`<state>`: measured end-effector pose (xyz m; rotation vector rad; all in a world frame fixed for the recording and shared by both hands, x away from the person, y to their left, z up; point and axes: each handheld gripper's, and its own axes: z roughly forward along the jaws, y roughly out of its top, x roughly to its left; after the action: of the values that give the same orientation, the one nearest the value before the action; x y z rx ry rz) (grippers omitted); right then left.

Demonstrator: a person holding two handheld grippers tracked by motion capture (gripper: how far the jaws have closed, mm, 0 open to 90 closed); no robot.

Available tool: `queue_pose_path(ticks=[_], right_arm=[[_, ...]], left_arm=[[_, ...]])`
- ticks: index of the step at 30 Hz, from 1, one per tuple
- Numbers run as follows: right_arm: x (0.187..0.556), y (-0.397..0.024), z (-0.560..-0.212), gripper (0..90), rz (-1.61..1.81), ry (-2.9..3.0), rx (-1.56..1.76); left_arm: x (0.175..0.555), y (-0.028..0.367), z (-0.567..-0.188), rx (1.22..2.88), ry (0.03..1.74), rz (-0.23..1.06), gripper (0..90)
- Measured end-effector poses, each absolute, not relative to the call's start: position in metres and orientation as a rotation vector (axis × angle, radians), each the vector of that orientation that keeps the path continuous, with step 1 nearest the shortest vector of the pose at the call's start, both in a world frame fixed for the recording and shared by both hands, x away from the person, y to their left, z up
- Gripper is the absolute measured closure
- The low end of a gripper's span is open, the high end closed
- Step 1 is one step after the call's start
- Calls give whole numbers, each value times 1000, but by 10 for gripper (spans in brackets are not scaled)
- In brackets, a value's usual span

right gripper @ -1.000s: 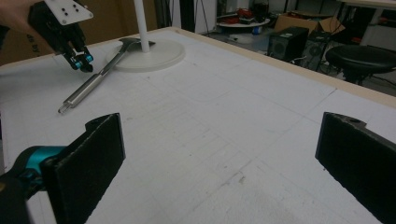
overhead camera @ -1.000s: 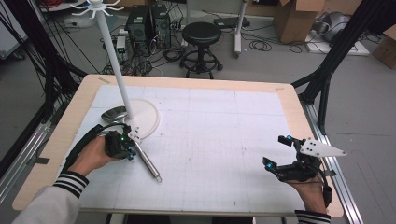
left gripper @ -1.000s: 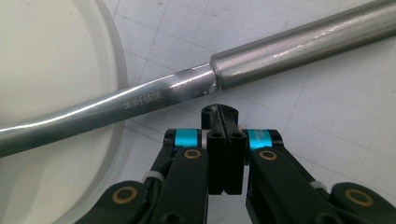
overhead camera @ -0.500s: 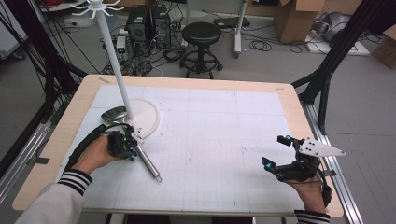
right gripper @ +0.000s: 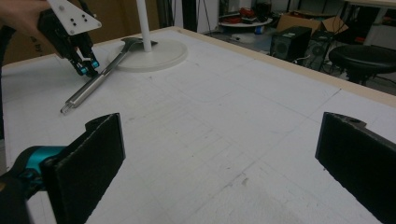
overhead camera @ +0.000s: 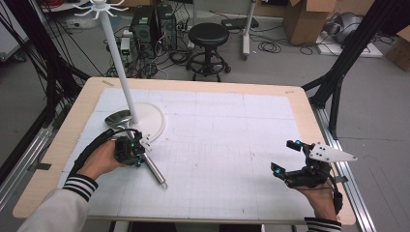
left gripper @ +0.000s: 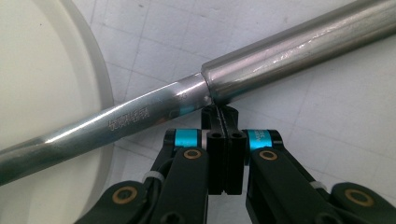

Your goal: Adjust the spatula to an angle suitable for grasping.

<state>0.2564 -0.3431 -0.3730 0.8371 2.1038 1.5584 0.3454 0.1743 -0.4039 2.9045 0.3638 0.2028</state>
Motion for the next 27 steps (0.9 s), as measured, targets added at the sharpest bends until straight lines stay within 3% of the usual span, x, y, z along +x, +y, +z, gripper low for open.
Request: queue_pose_path(ticks=[27], right_arm=[[258, -343, -373, 4, 1569, 2104, 835]], left_arm=[[351, 136, -402, 2934, 283, 202, 900]])
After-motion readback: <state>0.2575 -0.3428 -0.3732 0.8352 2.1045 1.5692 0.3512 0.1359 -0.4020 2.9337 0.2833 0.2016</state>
